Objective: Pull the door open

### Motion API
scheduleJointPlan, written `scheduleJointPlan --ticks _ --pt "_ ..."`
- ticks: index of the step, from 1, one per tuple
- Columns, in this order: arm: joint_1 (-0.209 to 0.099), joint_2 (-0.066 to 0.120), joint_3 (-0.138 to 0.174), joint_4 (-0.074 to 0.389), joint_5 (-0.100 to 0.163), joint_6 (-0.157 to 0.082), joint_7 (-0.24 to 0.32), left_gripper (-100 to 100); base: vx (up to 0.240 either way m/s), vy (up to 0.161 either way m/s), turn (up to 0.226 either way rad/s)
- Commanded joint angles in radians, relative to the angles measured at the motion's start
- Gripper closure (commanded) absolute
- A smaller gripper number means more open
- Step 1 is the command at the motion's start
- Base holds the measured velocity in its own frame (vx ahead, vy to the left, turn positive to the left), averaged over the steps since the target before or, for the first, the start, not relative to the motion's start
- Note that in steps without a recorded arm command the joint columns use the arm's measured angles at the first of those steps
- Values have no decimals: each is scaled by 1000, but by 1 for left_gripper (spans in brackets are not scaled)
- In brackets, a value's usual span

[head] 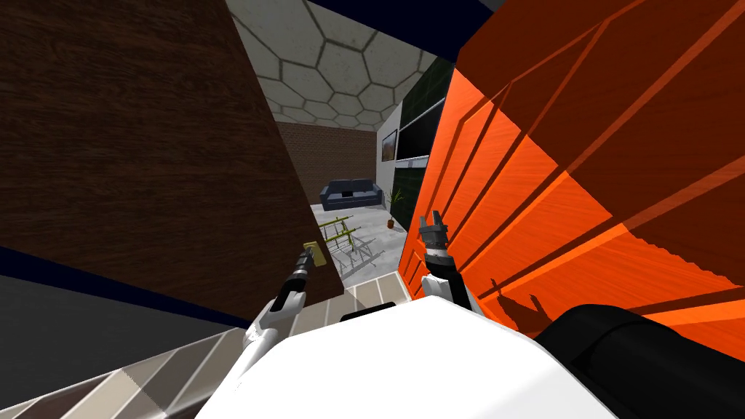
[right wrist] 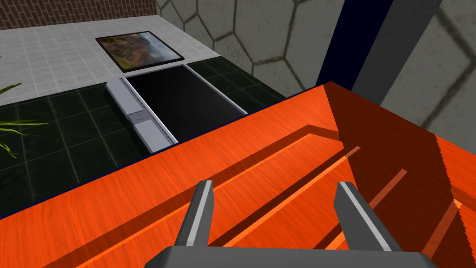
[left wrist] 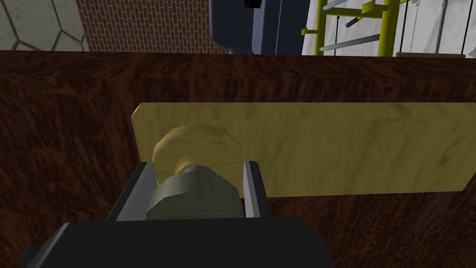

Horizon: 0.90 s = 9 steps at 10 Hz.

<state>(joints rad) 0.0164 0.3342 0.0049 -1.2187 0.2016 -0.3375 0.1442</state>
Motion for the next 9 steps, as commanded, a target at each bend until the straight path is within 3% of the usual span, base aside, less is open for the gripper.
scheduleJointPlan --ticks 1,7,9 --pt "-1 0 1 -2 1 -2 1 100 0 0 0" --pt "44 66 -56 -27 10 -42 54 100 -186 69 -132" --pt "62 94 -79 -39 15 -60 76 100 -259 153 -188"
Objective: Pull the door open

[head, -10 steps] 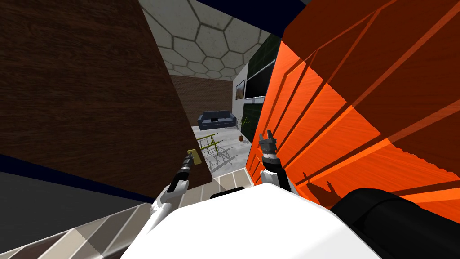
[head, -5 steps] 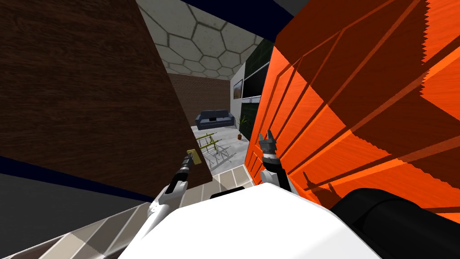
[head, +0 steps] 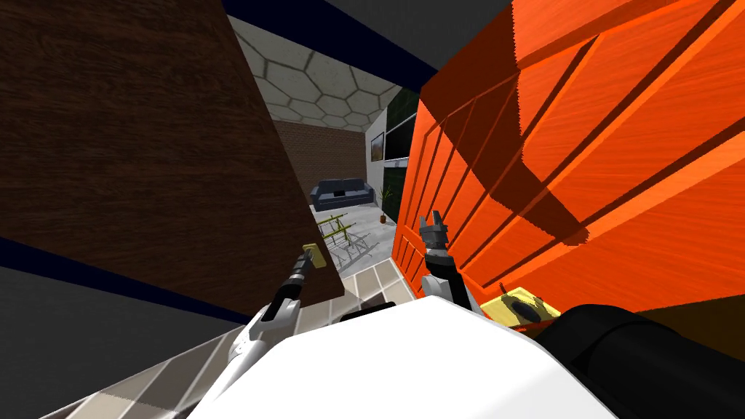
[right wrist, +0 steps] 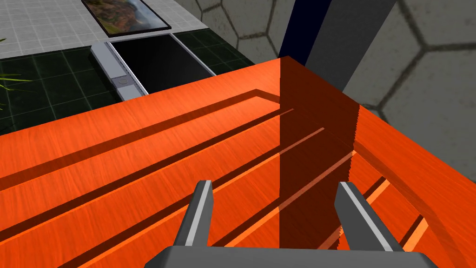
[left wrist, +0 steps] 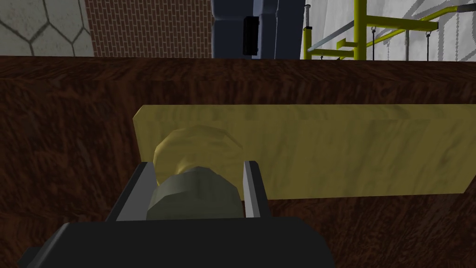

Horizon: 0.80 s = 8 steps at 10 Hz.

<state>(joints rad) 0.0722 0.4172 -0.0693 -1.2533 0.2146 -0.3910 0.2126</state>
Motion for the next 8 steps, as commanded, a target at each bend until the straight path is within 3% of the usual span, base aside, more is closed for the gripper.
scheduleJointPlan --ticks 1,2,3,8 --pt "14 23 -15 -10 4 -15 18 100 -246 125 -164" --pt "20 33 -23 -14 5 -21 26 100 -210 71 -127" --pt "15 23 -22 -9 3 -14 19 100 -92 19 -27" --pt "84 105 -76 -52 13 -77 74 100 -209 90 -140"
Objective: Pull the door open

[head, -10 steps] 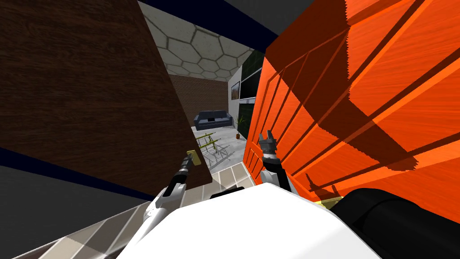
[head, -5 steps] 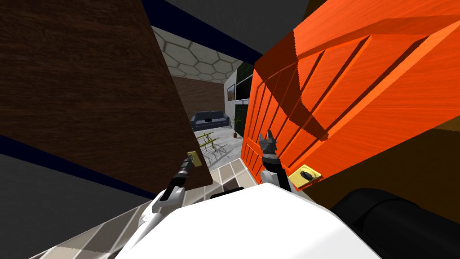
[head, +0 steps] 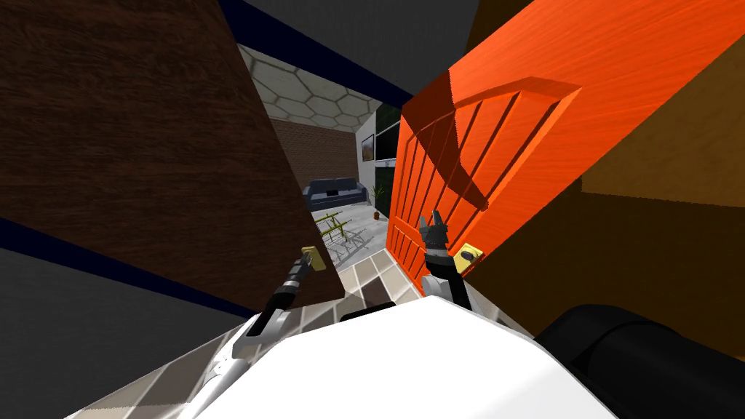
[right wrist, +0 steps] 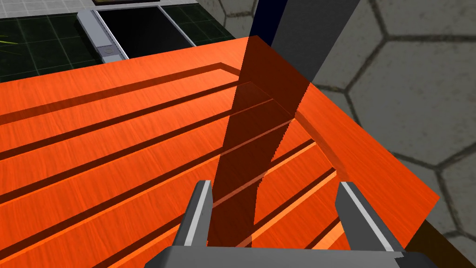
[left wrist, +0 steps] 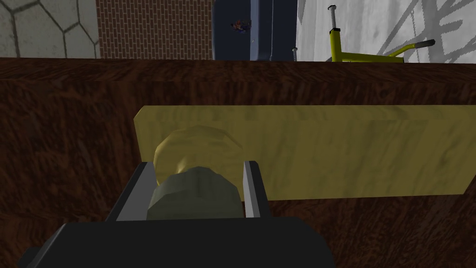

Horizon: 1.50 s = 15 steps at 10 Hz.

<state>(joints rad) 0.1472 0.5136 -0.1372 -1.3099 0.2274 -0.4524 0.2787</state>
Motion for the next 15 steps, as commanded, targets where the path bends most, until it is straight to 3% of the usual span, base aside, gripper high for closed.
scheduleJointPlan --ticks 1,3,4,5,12,13,14,15 --pt "22 26 -19 -5 3 -28 18 100 -204 108 -117" --pt "46 56 -37 -21 6 -52 38 100 -188 120 -122" --pt "38 41 -37 -14 4 -41 30 100 -102 53 -46" --pt "56 63 -52 -18 5 -66 45 100 -178 64 -160" --pt "113 158 -93 -33 14 -162 101 100 -218 101 -133" --pt "107 148 -92 -29 12 -152 94 100 -104 51 -32" --pt "114 162 -103 -24 11 -173 106 100 -125 53 -117" --pt "115 166 -105 -22 11 -178 109 100 -196 71 -129"
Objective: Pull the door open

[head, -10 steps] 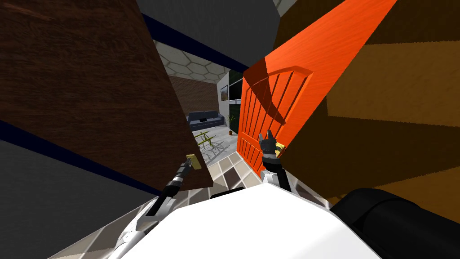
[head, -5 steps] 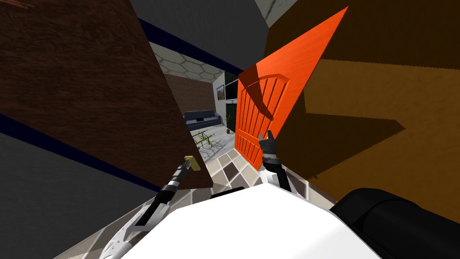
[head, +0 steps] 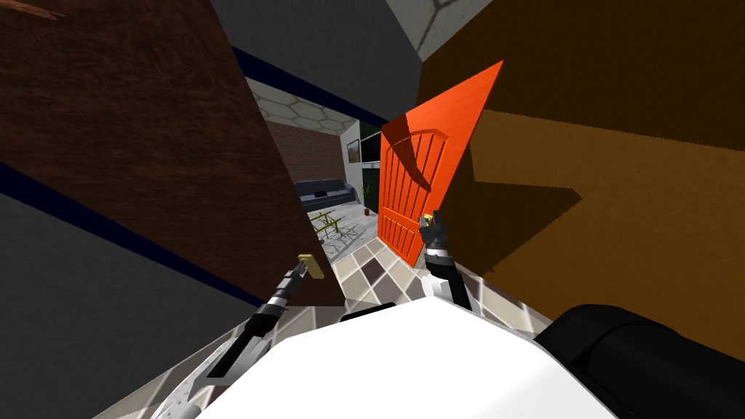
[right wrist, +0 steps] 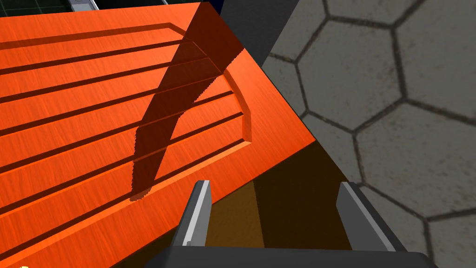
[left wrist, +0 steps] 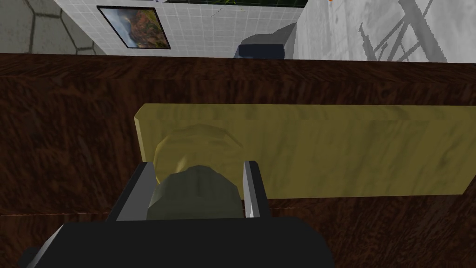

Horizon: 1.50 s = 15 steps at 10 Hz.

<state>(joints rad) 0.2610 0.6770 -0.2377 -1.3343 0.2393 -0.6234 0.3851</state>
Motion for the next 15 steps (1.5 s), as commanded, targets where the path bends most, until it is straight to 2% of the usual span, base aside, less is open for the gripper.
scheduleJointPlan --ticks 1,8,9,10,11,15 --pt "4 11 -9 5 -2 -17 8 100 -177 81 -131" --pt "20 74 -39 24 -4 -97 53 100 -200 118 -128" --pt "19 65 -41 22 -5 -88 47 100 -86 53 -34" --pt "21 74 -50 30 -8 -105 56 100 -147 52 -129" --pt "21 77 -51 32 -8 -109 58 100 -184 104 -150" --pt "20 103 -65 52 -11 -150 79 100 -187 114 -149"
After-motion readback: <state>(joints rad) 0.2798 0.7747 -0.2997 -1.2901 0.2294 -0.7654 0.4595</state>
